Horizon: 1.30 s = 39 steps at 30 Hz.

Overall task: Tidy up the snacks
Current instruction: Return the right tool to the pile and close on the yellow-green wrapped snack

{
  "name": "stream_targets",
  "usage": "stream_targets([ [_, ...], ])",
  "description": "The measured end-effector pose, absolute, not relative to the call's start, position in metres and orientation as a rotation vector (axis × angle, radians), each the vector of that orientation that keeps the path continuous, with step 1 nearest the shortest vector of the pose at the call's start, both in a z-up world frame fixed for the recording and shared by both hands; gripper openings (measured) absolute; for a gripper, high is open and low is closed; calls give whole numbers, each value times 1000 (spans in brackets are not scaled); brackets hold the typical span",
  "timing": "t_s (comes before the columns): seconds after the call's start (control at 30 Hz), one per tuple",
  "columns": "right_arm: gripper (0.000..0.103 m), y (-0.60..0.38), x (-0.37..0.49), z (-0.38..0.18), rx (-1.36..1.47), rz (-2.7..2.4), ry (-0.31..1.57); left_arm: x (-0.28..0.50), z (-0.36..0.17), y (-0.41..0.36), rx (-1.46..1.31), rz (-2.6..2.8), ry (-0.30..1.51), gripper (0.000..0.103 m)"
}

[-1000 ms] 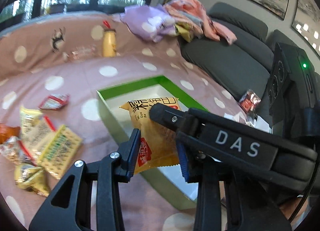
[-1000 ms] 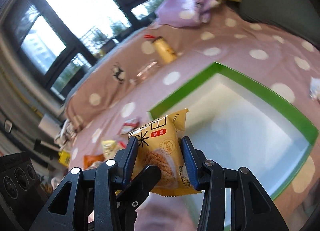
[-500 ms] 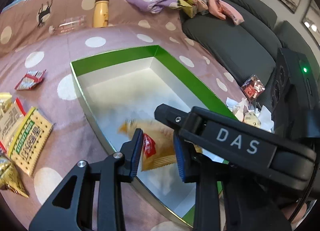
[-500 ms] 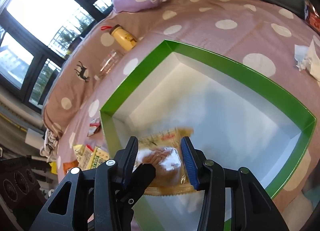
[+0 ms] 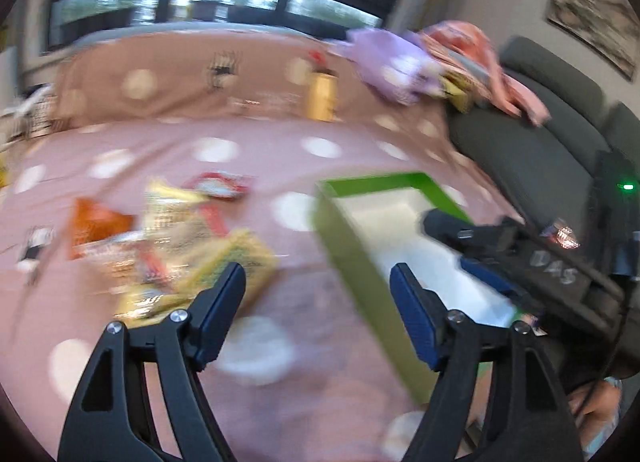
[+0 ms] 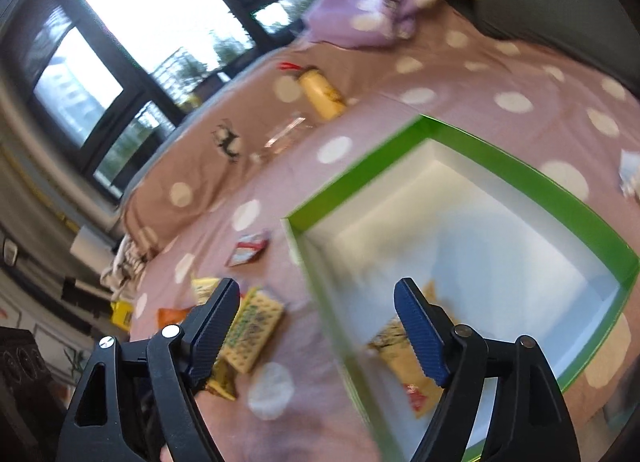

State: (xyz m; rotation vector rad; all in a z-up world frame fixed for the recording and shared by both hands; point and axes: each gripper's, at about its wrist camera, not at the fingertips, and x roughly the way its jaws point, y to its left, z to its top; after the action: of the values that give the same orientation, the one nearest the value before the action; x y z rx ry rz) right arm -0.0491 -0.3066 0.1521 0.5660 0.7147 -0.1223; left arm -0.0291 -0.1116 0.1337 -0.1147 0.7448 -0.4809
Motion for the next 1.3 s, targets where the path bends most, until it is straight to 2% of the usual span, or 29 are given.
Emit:
stream_targets([
  [0.07, 81, -290, -47, 157, 519, -105, 710, -30, 130, -88, -135, -418, 739, 84],
  [0.23, 81, -245, -39, 159, 417, -27, 729, -24, 113, -35, -220, -266, 774, 84],
  [0.47, 81, -190, -21, 146, 303, 35, 798, -22, 95, 2, -254, -169, 812, 84],
  [0.93, 81, -140, 4, 112, 222, 48, 909, -7, 73, 13, -265, -164, 900, 84],
  [1.3, 81, -143, 26, 92, 352, 162, 992, 0, 67, 10, -266, -183, 933, 84],
])
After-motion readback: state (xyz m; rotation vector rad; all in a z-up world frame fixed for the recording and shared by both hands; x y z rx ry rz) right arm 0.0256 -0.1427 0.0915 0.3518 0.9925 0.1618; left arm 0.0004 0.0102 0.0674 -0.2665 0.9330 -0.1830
